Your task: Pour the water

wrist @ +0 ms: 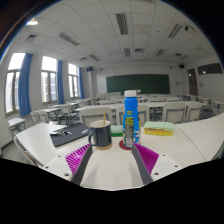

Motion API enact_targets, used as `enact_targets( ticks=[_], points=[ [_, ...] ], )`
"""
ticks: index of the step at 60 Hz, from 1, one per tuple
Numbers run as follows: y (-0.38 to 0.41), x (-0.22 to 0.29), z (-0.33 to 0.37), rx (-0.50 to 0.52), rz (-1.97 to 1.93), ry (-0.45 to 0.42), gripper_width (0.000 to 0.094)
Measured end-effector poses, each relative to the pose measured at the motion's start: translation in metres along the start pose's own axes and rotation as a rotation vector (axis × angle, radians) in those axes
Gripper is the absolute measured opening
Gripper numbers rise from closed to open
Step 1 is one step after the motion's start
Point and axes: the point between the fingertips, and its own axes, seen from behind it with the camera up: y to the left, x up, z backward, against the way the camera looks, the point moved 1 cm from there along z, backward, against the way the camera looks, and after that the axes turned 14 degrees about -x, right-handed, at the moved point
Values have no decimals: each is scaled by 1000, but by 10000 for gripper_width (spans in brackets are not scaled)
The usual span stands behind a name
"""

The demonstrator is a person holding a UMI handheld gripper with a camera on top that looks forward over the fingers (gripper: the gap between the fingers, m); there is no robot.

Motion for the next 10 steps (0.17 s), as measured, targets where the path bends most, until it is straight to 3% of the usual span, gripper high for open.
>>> enact_targets(
  ticks=[4, 10],
  points=[
    [47, -21, 12, 49, -51, -8, 841],
    [56, -30, 26, 92, -137, -23, 842]
  ],
)
